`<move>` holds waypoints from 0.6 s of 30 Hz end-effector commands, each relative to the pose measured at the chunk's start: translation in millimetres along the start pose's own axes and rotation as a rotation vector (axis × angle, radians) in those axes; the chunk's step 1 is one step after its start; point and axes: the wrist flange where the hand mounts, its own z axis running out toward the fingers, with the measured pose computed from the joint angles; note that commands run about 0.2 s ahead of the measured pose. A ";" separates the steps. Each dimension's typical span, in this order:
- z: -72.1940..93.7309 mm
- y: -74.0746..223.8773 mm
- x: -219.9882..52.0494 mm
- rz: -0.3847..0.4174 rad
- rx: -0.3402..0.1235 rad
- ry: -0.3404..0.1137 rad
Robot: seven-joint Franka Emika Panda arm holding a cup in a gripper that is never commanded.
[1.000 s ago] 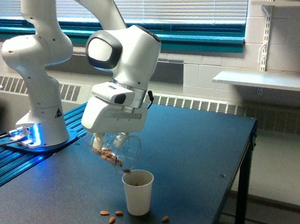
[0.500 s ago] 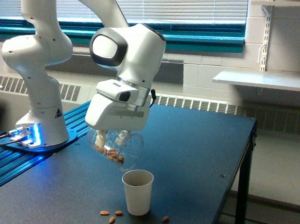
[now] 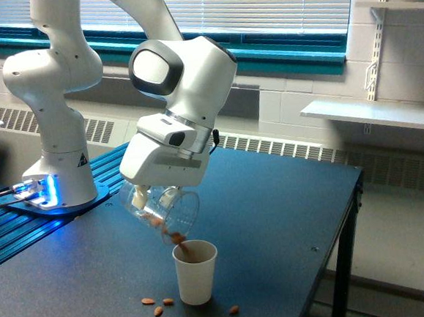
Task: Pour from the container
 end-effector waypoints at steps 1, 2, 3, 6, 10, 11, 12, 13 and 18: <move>-1.6 -2.2 1.1 -0.017 -0.016 0.001; -1.6 -2.3 1.4 -0.016 -0.017 0.001; -1.5 -2.4 1.5 -0.017 -0.019 0.000; -1.0 -2.8 1.7 -0.022 -0.024 0.000; -1.5 -5.1 1.3 -0.028 -0.026 -0.001; -1.6 -5.5 1.3 -0.029 -0.027 0.000; -1.9 -6.0 1.3 -0.031 -0.028 0.001; -2.4 -7.2 0.9 -0.033 -0.026 0.000; -4.9 -9.7 1.0 -0.038 -0.023 0.002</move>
